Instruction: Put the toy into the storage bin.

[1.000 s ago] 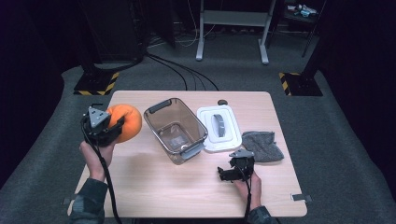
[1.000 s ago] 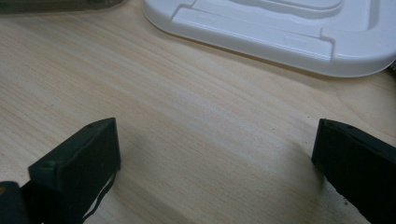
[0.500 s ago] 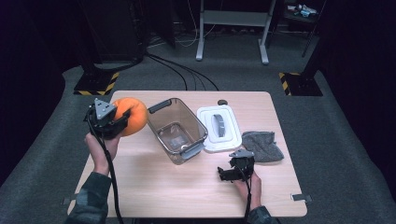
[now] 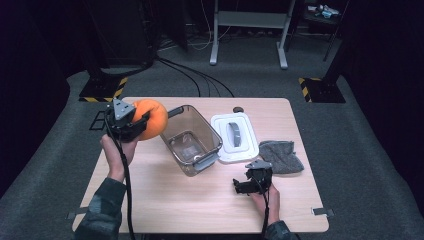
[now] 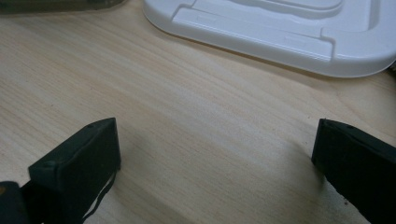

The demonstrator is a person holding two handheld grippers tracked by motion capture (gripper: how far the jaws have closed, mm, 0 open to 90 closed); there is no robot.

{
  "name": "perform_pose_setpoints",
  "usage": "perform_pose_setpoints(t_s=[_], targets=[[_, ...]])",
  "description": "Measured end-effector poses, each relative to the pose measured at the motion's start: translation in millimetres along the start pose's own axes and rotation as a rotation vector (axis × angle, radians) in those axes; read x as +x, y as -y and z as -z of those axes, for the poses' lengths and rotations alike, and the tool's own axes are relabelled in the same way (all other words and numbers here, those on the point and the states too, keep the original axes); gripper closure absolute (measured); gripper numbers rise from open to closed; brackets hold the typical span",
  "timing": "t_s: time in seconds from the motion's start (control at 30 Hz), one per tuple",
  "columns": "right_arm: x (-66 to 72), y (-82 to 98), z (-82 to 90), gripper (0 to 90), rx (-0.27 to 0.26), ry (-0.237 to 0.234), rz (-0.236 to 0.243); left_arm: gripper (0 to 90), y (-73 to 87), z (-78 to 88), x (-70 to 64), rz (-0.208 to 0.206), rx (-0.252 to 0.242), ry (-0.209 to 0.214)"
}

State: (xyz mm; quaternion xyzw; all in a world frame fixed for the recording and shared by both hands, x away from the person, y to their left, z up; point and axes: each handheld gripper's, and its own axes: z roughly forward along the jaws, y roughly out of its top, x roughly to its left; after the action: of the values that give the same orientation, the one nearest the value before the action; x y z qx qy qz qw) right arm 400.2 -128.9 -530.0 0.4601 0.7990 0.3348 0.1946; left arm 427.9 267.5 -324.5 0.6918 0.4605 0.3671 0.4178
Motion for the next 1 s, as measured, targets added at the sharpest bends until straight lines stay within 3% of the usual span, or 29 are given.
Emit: perform_pose_setpoints(t_s=[0.57, 1.0], targets=[[0.0, 0.0, 0.0, 0.5, 0.0, 0.0, 0.0, 63.4, -13.3, -25.6, -19.0, 0.02, 0.021, 0.06], [0.2, 0.1, 0.0, 0.6, -0.002, 0.002, -0.001, 63.2, -15.0, -51.0, -37.6, 0.03, 0.043, 0.076]])
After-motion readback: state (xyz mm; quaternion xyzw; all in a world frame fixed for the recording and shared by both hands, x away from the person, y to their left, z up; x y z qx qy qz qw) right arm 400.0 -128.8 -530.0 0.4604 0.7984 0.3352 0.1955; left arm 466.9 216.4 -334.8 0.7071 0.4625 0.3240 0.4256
